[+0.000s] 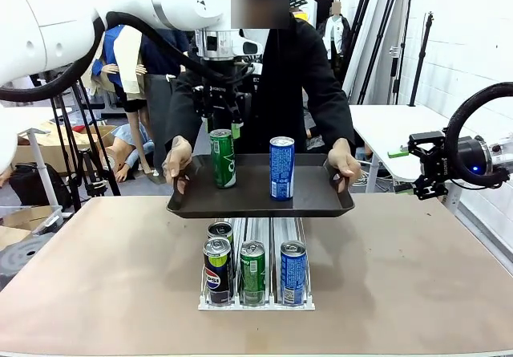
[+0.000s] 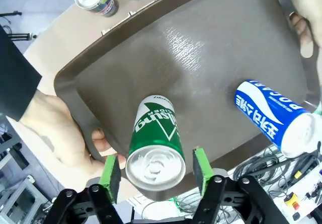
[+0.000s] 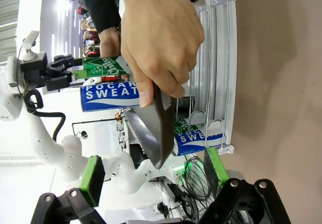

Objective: Retrieve and hand over the desired beverage to the person.
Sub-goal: Place the picked can on the Handle tray extended by the person.

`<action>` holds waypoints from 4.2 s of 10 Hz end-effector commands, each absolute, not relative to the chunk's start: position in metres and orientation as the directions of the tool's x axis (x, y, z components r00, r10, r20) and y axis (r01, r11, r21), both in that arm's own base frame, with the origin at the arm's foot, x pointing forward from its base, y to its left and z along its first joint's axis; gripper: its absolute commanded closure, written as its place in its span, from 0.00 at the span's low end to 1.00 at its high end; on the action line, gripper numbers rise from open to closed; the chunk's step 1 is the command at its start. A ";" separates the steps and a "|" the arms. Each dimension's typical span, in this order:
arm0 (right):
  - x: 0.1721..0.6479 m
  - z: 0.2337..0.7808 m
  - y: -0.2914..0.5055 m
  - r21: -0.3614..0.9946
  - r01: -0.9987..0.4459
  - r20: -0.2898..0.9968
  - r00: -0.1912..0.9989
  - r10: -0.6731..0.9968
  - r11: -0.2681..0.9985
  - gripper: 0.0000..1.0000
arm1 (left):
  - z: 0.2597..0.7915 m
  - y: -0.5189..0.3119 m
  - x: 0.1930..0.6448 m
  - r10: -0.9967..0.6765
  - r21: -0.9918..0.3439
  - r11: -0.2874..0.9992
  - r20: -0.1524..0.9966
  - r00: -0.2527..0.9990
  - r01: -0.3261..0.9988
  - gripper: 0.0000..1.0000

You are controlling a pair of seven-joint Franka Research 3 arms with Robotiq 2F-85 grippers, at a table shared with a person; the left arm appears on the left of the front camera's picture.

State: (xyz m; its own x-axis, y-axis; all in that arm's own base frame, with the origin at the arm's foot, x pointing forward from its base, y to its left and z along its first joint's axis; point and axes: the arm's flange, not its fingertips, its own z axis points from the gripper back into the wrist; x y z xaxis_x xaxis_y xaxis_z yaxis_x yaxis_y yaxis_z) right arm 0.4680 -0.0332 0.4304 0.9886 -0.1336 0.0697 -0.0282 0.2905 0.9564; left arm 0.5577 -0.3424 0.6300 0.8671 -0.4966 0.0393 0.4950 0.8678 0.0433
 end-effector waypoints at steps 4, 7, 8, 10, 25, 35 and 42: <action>0.467 0.431 -0.032 0.954 -0.024 0.066 0.989 -0.132 0.299 0.00 | 0.671 -0.340 0.549 -0.493 0.072 0.870 0.101 0.864 0.487 0.00; 0.467 0.431 -0.032 0.954 -0.024 0.066 0.989 -0.132 0.299 0.00 | 0.669 -0.337 0.546 -0.492 0.045 0.871 0.109 0.864 0.490 0.00; 0.467 0.431 -0.032 0.954 -0.024 0.066 0.989 -0.132 0.299 0.00 | 0.669 -0.337 0.546 -0.492 0.045 0.871 0.109 0.864 0.490 0.00; 0.467 0.431 -0.032 0.954 -0.024 0.066 0.989 -0.132 0.299 0.00 | 0.669 -0.337 0.546 -0.492 0.045 0.871 0.109 0.864 0.490 0.00; 0.467 0.431 -0.032 0.954 -0.024 0.066 0.989 -0.132 0.299 0.00 | 0.677 -0.218 0.498 -0.320 -0.281 0.886 0.207 0.924 0.370 0.00; 0.467 0.431 -0.032 0.954 -0.024 0.066 0.989 -0.132 0.299 0.00 | 0.571 -0.017 0.480 -0.142 -0.762 0.539 0.337 0.931 0.358 0.00; 0.467 0.431 -0.032 0.954 -0.024 0.066 0.989 -0.132 0.299 0.00 | 0.478 0.021 0.542 -0.109 -0.880 0.365 0.284 0.953 0.304 0.00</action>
